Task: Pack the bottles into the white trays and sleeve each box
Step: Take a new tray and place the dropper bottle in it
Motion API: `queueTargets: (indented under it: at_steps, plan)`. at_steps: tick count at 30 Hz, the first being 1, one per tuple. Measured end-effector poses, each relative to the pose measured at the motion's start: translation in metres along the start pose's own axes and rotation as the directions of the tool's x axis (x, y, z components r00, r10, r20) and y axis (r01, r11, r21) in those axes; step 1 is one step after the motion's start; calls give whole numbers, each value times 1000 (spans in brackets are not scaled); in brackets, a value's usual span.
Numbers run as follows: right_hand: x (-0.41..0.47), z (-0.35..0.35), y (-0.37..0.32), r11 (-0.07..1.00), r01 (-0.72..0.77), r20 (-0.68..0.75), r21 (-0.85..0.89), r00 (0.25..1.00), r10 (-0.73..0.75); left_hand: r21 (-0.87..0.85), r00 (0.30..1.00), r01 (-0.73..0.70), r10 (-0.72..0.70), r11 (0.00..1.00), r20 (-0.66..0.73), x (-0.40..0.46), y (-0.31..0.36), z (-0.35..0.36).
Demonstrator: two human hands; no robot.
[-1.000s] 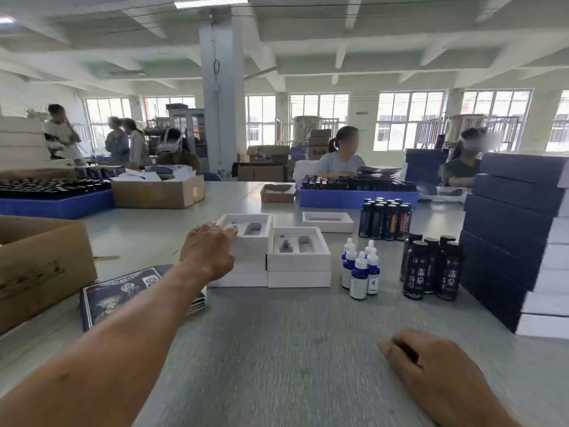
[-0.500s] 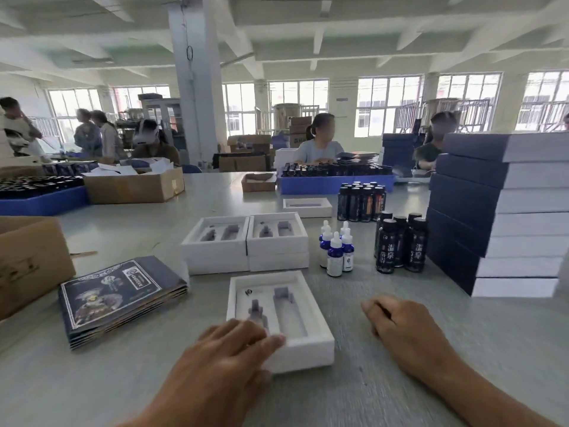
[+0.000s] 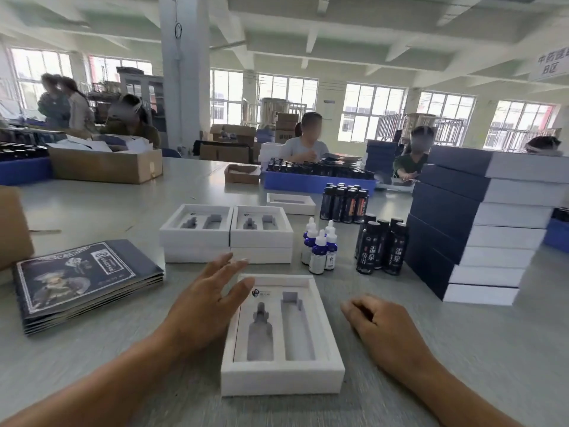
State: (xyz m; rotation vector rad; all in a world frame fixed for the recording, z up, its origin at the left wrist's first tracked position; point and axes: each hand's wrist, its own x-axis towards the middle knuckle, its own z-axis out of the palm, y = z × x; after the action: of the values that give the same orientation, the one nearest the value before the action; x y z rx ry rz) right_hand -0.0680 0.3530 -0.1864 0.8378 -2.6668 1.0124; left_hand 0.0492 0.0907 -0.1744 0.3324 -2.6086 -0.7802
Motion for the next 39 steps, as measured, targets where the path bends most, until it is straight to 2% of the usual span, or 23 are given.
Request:
queueTargets:
  at_steps: [2, 4, 8, 12, 16, 19, 21, 26, 30, 34, 37, 39]
  plan:
    - [3, 1, 2, 1000, -9, -7, 16, 1000, 10, -72, 991, 51, -42, 996, 127, 6, -10, 5]
    - [7, 1, 6, 999, -31, -18, 30, 999, 32, -130, 986, 50, -28, 990, 164, 6, -17, 7]
    - [27, 3, 13, 993, -105, -14, 53, 994, 105, -207, 998, 8, 7, 978, 68, 4, -22, 9]
    - [67, 9, 13, 963, -190, -18, 189, 980, 197, -202, 1000, 3, 3, 979, 26, 3, -22, 11]
    - [96, 18, 1, 964, -121, -138, 237, 978, 157, -188, 1000, 0, 1, 982, 7, 4, -24, 12]
    - [116, 18, -15, 990, 8, -275, 138, 961, 30, -178, 1000, -2, 3, 984, 4, 4, -24, 12]
    - [128, 16, -25, 998, 55, -308, 43, 951, -39, -175, 1000, -4, 5, 985, 2, 4, -24, 12]
    - [143, 19, -33, 981, 11, -259, -193, 964, -62, -176, 1000, -18, 18, 984, -3, 6, -26, 12]
    - [134, 27, -31, 970, -18, -335, -244, 940, -67, -178, 999, -40, 36, 983, -23, 6, -28, 14]
    - [127, 23, -32, 985, -36, -355, -171, 934, -28, -179, 999, -38, 36, 983, -11, 6, -28, 13]
    - [118, 7, -27, 998, -20, -294, 55, 955, 35, -194, 999, -43, 40, 980, -19, 5, -26, 12]
    - [106, -10, -22, 971, -53, -211, 235, 972, 104, -194, 999, -41, 38, 980, -21, 5, -25, 12]
